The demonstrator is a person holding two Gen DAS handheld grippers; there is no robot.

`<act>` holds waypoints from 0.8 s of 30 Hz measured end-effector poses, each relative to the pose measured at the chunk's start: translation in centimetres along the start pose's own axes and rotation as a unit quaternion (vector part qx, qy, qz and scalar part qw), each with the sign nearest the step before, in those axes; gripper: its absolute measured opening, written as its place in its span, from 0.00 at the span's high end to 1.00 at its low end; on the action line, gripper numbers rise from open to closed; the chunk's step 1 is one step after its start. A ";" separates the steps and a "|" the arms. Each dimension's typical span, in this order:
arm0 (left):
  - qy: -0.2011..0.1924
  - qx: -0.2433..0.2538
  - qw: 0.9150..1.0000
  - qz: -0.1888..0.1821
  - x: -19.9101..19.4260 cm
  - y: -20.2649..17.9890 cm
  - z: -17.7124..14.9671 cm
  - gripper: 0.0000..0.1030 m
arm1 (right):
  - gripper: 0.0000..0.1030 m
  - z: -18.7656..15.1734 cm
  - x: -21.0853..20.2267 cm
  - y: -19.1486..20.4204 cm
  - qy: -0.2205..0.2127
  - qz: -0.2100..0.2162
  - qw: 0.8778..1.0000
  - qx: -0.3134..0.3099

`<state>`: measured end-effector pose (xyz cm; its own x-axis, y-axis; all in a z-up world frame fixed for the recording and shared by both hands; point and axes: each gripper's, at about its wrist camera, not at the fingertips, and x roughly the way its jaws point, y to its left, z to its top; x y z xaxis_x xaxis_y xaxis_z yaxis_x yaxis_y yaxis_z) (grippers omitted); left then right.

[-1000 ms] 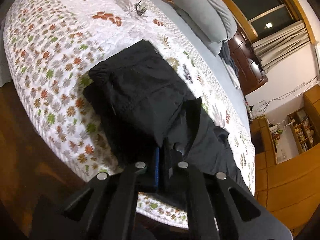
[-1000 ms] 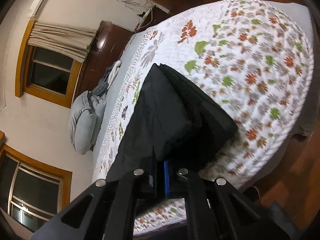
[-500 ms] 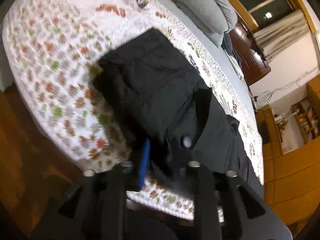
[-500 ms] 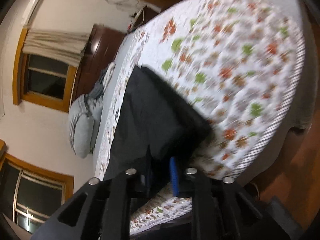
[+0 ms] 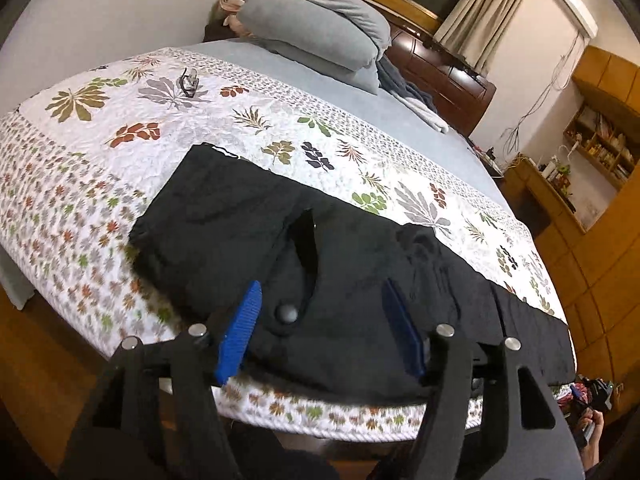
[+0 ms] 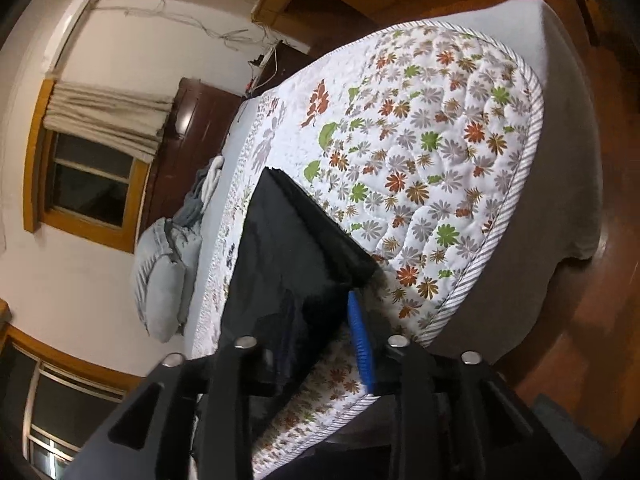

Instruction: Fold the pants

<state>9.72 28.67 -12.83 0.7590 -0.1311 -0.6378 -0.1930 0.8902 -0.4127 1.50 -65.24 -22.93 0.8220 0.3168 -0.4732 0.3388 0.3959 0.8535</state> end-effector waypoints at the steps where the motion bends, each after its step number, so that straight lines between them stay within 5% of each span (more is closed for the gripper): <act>1: 0.002 -0.004 1.000 0.000 0.5 0.2 0.2 0.36 | 0.54 0.0 0.1 0.0 0.000 0.001 1.000 -0.002; 3: 0.005 -0.016 1.000 0.004 1.2 0.9 0.5 0.35 | 0.57 0.2 0.3 0.0 0.001 0.006 1.000 -0.003; 6: 0.013 -0.036 0.999 0.008 2.1 2.1 0.4 0.34 | 0.85 0.7 0.4 0.1 -0.006 0.001 1.000 -0.015; 12: 0.034 -0.052 0.998 0.013 3.3 3.1 -0.9 0.33 | 0.86 0.9 1.0 -0.5 -0.007 0.010 1.000 -0.005; 16: 0.031 -0.048 0.998 0.008 3.2 2.7 -0.9 0.29 | 0.70 0.6 -0.8 -2.0 -0.036 0.013 0.999 0.022; 19: 0.028 -0.042 0.999 0.007 3.3 2.1 -0.5 0.26 | 0.40 0.4 -1.6 -3.1 -0.044 0.039 0.997 0.049; 24: 0.038 -0.061 0.997 0.003 4.4 1.9 0.1 0.24 | 0.32 0.0 -0.2 -3.8 -0.026 0.070 0.995 0.061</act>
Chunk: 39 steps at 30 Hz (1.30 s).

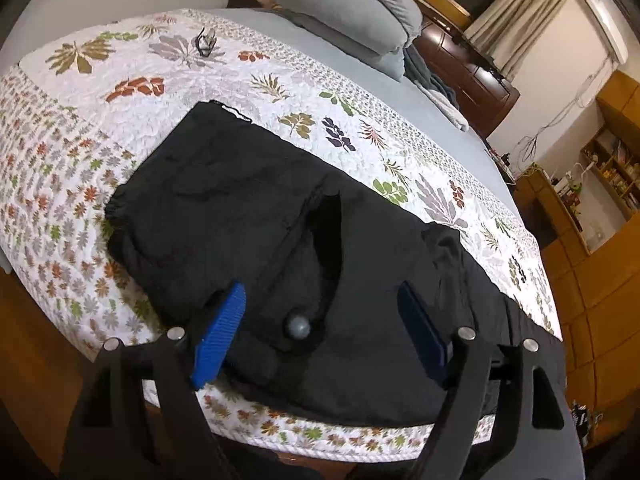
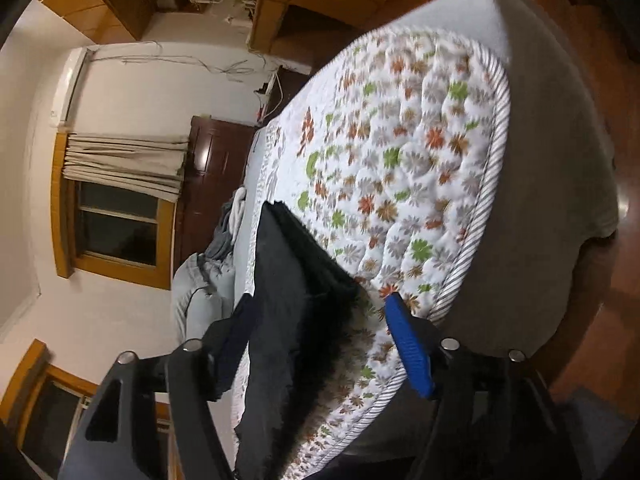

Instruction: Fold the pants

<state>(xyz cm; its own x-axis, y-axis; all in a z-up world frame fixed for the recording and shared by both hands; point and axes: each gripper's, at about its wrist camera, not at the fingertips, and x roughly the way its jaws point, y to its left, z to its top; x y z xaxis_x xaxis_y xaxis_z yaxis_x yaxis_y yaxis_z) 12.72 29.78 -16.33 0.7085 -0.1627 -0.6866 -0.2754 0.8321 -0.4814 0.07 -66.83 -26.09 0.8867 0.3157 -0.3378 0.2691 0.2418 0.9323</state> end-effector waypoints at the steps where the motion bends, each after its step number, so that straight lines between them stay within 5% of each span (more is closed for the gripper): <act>1: 0.002 -0.005 1.000 0.001 0.2 0.0 0.1 0.23 | 0.32 0.0 0.6 0.0 0.006 0.005 1.000 0.002; 20: 0.023 -0.043 0.999 0.011 2.0 1.3 0.3 0.17 | 0.34 -0.6 6.9 1.4 0.042 0.049 0.998 -0.005; 22: 0.020 -0.044 0.999 0.011 1.9 1.2 0.2 0.16 | 0.38 -0.6 7.0 1.8 0.042 0.053 0.998 -0.015; 24: 0.019 -0.046 0.999 0.011 1.9 1.3 0.1 0.16 | 0.61 -0.6 7.1 2.0 0.043 0.053 0.997 -0.023; 26: 0.018 -0.049 0.999 0.010 1.8 1.3 0.0 0.16 | 0.69 -0.4 7.3 2.2 0.046 0.056 0.997 -0.022; 34: -0.006 -0.057 0.998 -0.001 0.5 1.7 0.0 0.15 | 0.69 0.5 8.1 3.6 0.050 0.037 0.998 -0.027; 39: -0.033 -0.073 0.997 -0.010 -0.6 2.7 0.2 0.15 | 0.79 0.6 8.3 5.5 0.043 0.021 0.998 -0.040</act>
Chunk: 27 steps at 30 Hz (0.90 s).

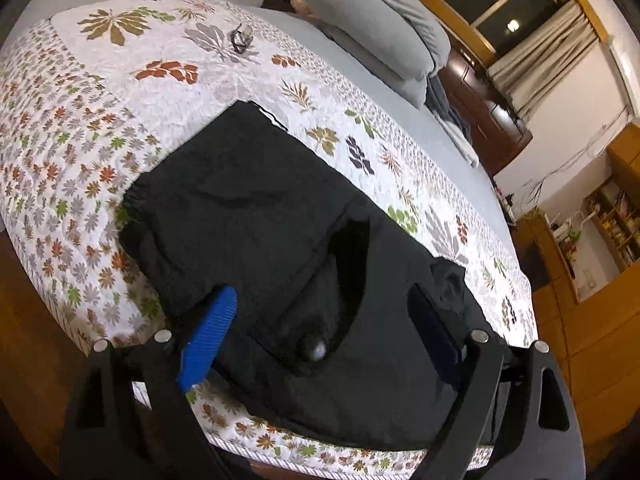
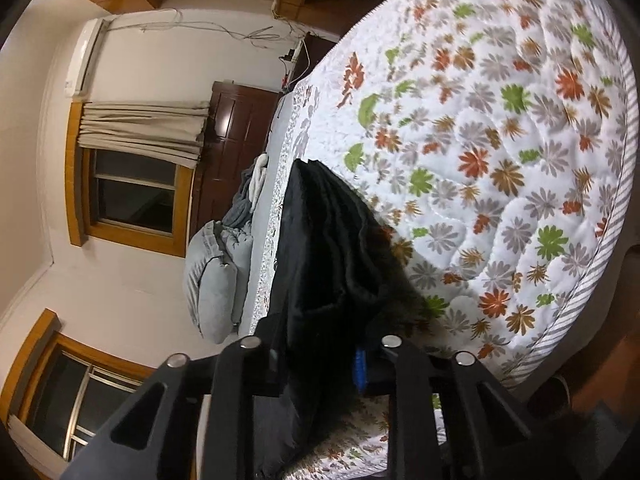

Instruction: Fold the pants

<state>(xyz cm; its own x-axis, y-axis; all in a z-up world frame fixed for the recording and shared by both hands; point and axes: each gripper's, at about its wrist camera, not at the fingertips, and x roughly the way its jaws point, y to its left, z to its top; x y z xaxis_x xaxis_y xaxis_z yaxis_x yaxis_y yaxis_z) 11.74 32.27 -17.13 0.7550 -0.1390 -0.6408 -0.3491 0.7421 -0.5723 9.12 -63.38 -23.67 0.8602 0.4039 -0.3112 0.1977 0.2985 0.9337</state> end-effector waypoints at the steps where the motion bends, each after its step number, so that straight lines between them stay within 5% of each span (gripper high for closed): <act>1: -0.005 -0.002 1.000 -0.001 -0.2 0.2 0.1 0.15 | 0.80 0.0 0.0 0.4 -0.001 -0.002 1.000 -0.002; 11: -0.070 -0.029 0.997 0.018 -2.5 1.5 0.1 0.15 | 0.83 0.6 0.5 5.2 -0.010 -0.038 0.999 -0.036; 27: -0.088 -0.044 0.995 0.016 -2.4 2.5 -1.9 0.12 | 0.83 -2.0 1.0 15.6 -0.021 -0.054 0.988 -0.144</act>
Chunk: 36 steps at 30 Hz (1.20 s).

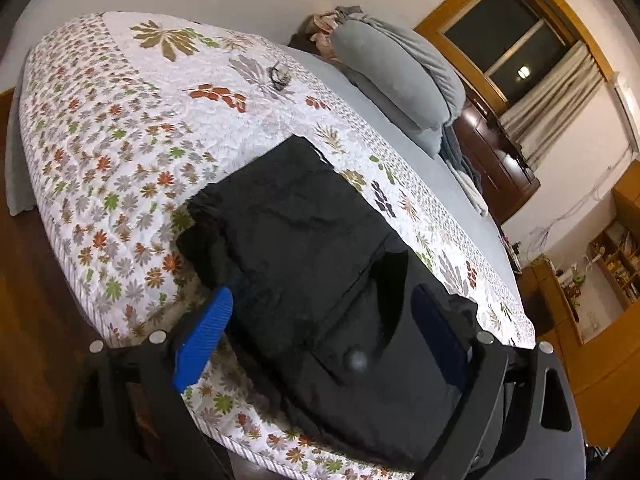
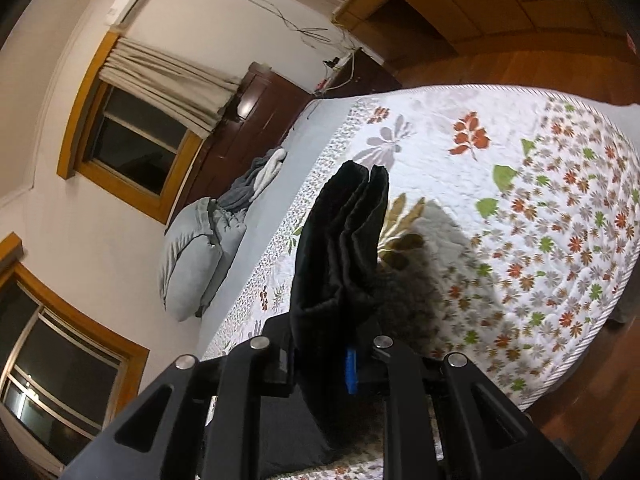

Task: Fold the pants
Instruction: 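Lift the pleated leg end with the right gripper above the folded pants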

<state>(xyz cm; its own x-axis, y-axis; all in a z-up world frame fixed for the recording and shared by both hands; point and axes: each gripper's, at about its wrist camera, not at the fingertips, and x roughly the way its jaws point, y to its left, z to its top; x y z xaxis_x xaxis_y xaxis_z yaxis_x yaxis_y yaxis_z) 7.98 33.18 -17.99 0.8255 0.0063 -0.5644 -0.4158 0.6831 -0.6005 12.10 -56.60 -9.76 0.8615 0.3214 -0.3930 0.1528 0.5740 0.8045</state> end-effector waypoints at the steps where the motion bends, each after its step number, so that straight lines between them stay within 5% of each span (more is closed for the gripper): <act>1: 0.001 -0.006 1.000 -0.001 0.0 0.2 0.0 0.12 | 0.83 0.0 0.1 0.5 0.000 -0.002 1.000 -0.003; 26: 0.033 -0.024 0.999 -0.001 1.4 1.4 0.2 0.11 | 0.83 -3.0 0.3 13.5 0.013 -0.012 0.991 -0.136; 36: 0.035 -0.027 0.999 -0.006 1.7 1.6 0.4 0.11 | 0.83 -6.8 2.3 20.4 0.025 -0.005 0.977 -0.212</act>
<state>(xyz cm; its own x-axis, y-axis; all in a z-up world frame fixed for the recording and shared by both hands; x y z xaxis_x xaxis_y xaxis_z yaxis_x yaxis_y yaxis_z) 8.86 34.57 -19.63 0.8028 -0.0541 -0.5937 -0.4271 0.6427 -0.6360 13.90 -38.99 2.68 0.8341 0.3446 -0.4308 -0.0621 0.8346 0.5474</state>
